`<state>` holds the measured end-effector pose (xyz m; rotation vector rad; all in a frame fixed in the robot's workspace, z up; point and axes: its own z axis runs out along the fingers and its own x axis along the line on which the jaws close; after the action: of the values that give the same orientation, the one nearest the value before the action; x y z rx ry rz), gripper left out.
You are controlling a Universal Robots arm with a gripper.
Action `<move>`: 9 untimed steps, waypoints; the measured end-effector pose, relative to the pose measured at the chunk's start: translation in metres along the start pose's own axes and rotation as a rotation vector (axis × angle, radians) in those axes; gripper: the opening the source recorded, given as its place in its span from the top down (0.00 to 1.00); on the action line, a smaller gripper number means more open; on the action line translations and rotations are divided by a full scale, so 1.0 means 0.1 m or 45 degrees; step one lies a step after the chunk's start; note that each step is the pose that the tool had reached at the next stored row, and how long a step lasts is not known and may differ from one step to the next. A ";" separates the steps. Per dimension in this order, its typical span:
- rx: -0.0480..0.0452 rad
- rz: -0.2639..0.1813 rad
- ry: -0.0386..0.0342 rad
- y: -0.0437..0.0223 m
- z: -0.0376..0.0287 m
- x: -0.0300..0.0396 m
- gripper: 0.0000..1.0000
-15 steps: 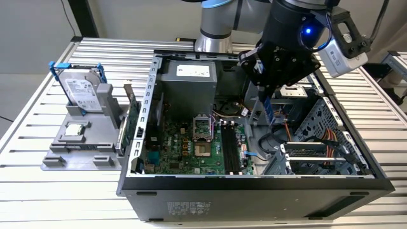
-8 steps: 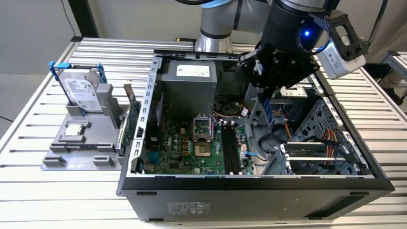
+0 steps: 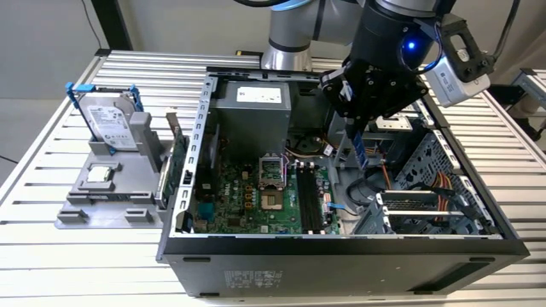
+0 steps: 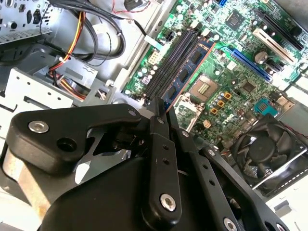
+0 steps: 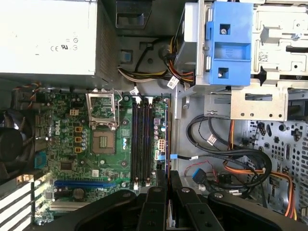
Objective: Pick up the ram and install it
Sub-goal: 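Insert the ram into the slot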
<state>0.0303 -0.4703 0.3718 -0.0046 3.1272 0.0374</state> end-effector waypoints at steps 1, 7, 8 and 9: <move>0.000 0.000 0.0000 0.000 0.001 0.000 1.00; 0.000 0.000 0.0000 0.000 0.008 0.000 1.00; 0.000 0.000 -0.0001 0.000 0.014 0.000 1.00; 0.000 0.000 -0.0001 -0.001 0.020 0.000 1.00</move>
<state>0.0302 -0.4703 0.3698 -0.0046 3.1271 0.0378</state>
